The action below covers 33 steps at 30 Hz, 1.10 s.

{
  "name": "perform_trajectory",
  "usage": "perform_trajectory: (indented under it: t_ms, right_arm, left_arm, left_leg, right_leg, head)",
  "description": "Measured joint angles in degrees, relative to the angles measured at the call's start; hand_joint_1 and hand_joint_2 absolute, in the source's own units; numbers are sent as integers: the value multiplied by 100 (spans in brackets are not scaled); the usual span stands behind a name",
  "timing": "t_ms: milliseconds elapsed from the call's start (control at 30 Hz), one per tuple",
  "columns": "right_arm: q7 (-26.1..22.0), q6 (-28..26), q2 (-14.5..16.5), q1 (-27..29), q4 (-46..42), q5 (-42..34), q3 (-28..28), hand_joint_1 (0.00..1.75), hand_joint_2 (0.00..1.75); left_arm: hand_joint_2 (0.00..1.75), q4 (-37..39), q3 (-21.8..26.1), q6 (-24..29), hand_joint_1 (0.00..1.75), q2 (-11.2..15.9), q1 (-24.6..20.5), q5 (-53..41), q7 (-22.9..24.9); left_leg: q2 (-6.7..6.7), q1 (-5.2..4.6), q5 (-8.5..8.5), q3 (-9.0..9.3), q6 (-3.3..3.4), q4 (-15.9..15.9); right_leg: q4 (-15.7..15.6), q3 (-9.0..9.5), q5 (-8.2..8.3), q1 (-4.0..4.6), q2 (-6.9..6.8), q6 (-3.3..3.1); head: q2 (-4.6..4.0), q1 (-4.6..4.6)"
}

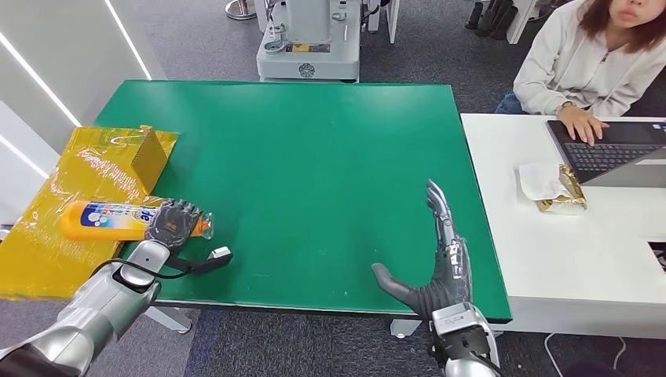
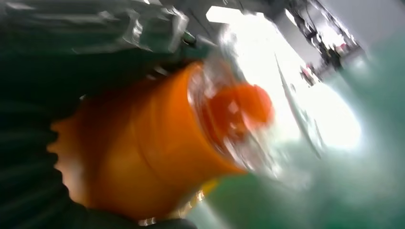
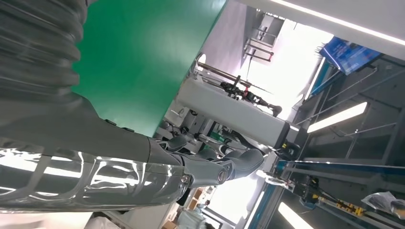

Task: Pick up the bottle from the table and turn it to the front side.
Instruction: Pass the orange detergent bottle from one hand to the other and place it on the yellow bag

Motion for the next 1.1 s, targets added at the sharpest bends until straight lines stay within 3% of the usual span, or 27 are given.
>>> perform_trajectory:
  t_ms: [233,500,600,633,733,1100]
  right_arm:
    - [178,73,0,99,-140,141,9,0,175]
    - [227,132,0,100,-149,143,9,0,175]
    - [227,133,0,100,-150,143,9,0,175]
    - [227,134,0,100,-150,143,9,0,175]
    - [228,142,0,100,-150,144,9,0,175]
    - [240,368,37,45,-145,149,9,0,175]
  left_arm:
    - [175,15,839,-104,171,-157,18,1398,-134]
    - [175,20,1529,-87,167,-251,24,1673,-257]
    - [175,20,1636,-86,115,-268,23,1714,-268]
    - [175,20,1667,-87,73,-273,23,1739,-271]
    - [175,21,1773,-106,0,-294,26,1885,-292]
    - [175,25,2309,227,0,-360,33,2219,-497]
  left_leg:
    - [9,2,0,-3,-1,0]
    - [11,1,-1,-3,-1,0]
    - [11,1,-1,-3,-1,0]
    - [11,1,-1,-3,-1,0]
    - [11,2,-1,-3,-1,0]
    - [11,1,-1,-6,-1,0]
  right_leg:
    - [0,-5,1,1,10,-1]
    - [0,-7,0,0,13,-1]
    - [0,-7,0,0,13,-1]
    - [0,-7,0,1,13,-1]
    - [0,-7,0,1,13,-1]
    - [0,-7,0,1,13,-1]
  head:
    - [0,-1]
    - [0,0]
    - [0,-1]
    - [0,-1]
    - [0,-1]
    - [0,-1]
